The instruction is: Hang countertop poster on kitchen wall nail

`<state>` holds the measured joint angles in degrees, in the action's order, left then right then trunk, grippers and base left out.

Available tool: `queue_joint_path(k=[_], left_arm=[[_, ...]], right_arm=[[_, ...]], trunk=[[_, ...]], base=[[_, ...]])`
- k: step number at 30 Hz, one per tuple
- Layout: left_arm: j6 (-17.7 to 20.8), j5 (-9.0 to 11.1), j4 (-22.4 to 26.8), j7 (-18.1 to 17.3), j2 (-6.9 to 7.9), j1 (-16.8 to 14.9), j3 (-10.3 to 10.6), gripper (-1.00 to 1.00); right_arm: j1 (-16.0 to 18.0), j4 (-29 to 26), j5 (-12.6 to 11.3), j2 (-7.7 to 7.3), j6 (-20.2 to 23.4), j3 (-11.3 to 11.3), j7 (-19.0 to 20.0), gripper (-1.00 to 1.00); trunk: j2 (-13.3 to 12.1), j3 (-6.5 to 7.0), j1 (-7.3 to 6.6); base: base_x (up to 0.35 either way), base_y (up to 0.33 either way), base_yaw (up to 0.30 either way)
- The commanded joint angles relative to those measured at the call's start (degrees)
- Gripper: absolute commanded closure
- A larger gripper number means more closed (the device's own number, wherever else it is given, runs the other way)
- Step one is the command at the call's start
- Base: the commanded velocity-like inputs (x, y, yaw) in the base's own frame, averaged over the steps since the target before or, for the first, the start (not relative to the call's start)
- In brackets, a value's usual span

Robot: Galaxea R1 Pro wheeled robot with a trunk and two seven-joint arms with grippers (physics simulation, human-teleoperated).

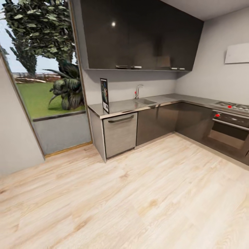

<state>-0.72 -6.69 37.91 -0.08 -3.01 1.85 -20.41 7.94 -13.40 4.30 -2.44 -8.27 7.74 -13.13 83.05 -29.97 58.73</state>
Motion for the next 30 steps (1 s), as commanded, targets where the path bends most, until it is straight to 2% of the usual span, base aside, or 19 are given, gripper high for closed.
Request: queue_joint_path(k=[1,14,19,28,30], left_arm=[[-0.08,-0.60,0.06,-0.01,-0.06,0.00,-0.22,-1.00],[-0.15,-0.60,0.06,-0.04,-0.06,0.00,-0.24,-1.00],[-0.08,-0.60,0.10,-0.09,-0.06,0.00,-0.24,-1.00],[-0.16,-0.60,0.32,-0.10,-0.06,0.00,-0.24,-1.00],[-0.16,-0.60,0.46,-0.10,-0.06,0.00,-0.20,-1.00]], right_arm=[[0.03,0.06,0.45,-0.02,0.01,0.25,-0.40,-1.00],[0.06,0.05,0.45,0.01,0.05,0.25,-0.33,-1.00],[0.06,-0.23,0.40,-0.34,0.04,-0.02,-0.16,-1.00],[0.06,-10.92,0.35,-0.26,0.38,0.00,-0.40,-1.00],[0.06,-15.04,0.31,-0.08,0.59,0.10,-0.40,-1.00]], trunk=[[0.03,-0.07,0.00],[0.03,-0.37,0.00],[0.03,-0.39,0.00],[0.03,-0.40,0.00],[0.03,-0.40,0.00]], base=[[0.000,0.229,0.272],[0.005,0.047,0.268],[0.207,0.119,0.065],[0.275,0.159,0.005],[0.311,0.148,0.000]])
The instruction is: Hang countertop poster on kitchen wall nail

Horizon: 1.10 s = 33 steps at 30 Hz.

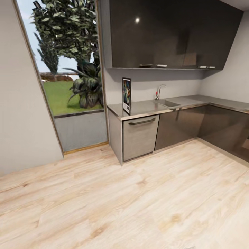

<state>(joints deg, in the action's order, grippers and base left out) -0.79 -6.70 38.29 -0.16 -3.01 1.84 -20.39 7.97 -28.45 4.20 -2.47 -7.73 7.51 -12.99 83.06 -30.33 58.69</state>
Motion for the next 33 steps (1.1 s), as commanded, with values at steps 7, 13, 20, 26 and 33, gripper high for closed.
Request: queue_joint_path(k=[7,13,20,26,33], left_arm=[[-0.08,-0.69,0.18,-0.04,-0.01,0.00,-0.18,-1.00],[-0.08,-0.69,0.09,-0.08,0.09,0.00,-0.18,-1.00],[-0.08,-0.69,-0.04,-0.08,0.11,0.00,-0.18,-1.00],[-0.08,-0.69,-0.06,-0.08,0.11,0.00,-0.18,-1.00],[-0.08,-0.69,0.00,-0.09,0.11,0.00,-0.18,-1.00]], right_arm=[[0.03,-35.53,-0.09,1.56,13.78,0.56,-0.40,-1.00],[1.55,-51.86,-0.11,5.05,26.15,0.81,-0.40,-1.00],[13.61,-55.81,-0.24,7.99,36.64,1.74,-0.52,-1.00],[24.40,-55.19,-0.25,9.28,40.88,1.86,-0.79,-1.00],[37.68,-45.94,-0.24,10.78,42.05,1.97,-1.34,-1.00]], trunk=[[0.02,-0.05,0.03],[0.02,-0.05,0.03],[0.02,-0.05,0.03],[0.02,-0.05,0.03],[0.02,-0.05,0.03]], base=[[0.326,0.111,0.000],[0.334,0.074,0.000],[0.336,0.016,0.000],[0.336,0.002,0.000],[0.336,0.000,0.000]])
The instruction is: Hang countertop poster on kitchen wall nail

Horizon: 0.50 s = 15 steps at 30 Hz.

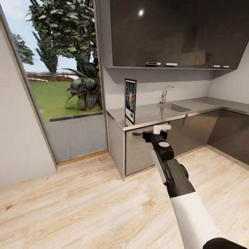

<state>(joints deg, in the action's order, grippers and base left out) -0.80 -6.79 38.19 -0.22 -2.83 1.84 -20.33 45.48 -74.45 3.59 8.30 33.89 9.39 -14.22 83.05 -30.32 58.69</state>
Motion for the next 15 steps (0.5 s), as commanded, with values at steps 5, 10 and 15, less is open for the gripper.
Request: queue_joint_path(k=[5,10,15], left_arm=[[-0.08,-0.60,0.19,-0.04,-0.07,0.01,-0.23,-1.00],[0.00,-0.52,0.21,-0.03,0.75,0.01,-0.23,-1.00],[0.00,-0.51,0.21,-0.02,0.93,0.01,-0.23,-1.00]], right_arm=[[9.78,15.07,-2.76,1.30,0.22,0.10,-4.14,-1.00],[12.24,19.67,-11.24,1.61,-2.32,0.18,-5.00,-1.00],[12.39,19.86,-12.00,1.61,-2.79,0.18,-5.09,-1.00]], trunk=[[0.03,-0.06,0.04],[0.03,-0.06,0.04],[0.03,-0.06,0.04]], base=[[0.336,0.004,0.000],[0.320,0.156,0.000],[0.311,0.190,0.000]])
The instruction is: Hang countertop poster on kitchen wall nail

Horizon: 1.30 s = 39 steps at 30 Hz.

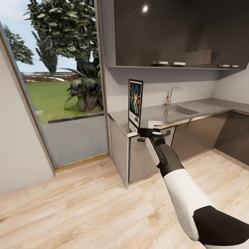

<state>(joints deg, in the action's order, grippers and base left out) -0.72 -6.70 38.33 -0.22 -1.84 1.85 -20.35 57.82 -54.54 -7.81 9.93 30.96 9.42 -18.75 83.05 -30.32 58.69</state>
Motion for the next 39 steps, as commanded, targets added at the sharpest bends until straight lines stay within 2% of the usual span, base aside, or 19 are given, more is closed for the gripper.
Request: queue_joint_path(k=[1,12,19,26,27,32,39], left_arm=[[-0.07,-0.60,0.09,-0.01,-0.05,0.00,-0.22,-1.00],[-0.13,-0.60,0.16,0.02,0.00,0.00,-0.22,-1.00],[-0.16,-0.60,0.16,0.00,0.00,0.00,-0.22,-1.00],[-0.16,-0.60,0.16,0.00,0.00,0.00,-0.22,-1.00],[-0.16,-0.60,0.16,0.02,0.00,0.00,-0.22,-1.00],[-0.16,-0.60,0.16,0.02,0.00,0.00,-0.22,-1.00],[-0.16,-0.60,0.16,0.04,0.00,0.00,-0.22,-1.00]], right_arm=[[0.06,-0.04,-0.67,-0.01,0.11,0.16,-0.54,-1.00],[-0.20,-0.04,-0.89,-0.08,-0.28,0.11,-0.21,-1.00],[-0.55,0.14,-0.90,-0.33,-6.80,0.08,-0.04,-1.00],[-2.85,0.45,-0.82,-0.53,-8.74,0.08,0.17,-1.00],[-3.38,1.08,-0.75,-0.60,-10.68,0.08,0.19,-1.00],[-4.47,4.36,-0.50,-0.67,-14.39,0.07,0.24,-1.00],[-5.05,6.41,-0.30,-0.70,-16.22,0.00,3.92,-1.00]], trunk=[[0.03,-0.05,0.04],[0.03,-0.05,0.04],[0.03,-0.05,0.04],[0.03,-0.05,0.04],[0.03,-0.05,0.04],[0.03,-0.05,0.04],[0.03,-0.05,0.04]], base=[[0.310,0.184,0.000],[0.315,0.157,0.000],[0.327,0.084,0.000],[0.277,0.009,0.000],[0.083,0.002,0.000],[0.042,0.001,0.000],[0.055,-0.060,0.000]])
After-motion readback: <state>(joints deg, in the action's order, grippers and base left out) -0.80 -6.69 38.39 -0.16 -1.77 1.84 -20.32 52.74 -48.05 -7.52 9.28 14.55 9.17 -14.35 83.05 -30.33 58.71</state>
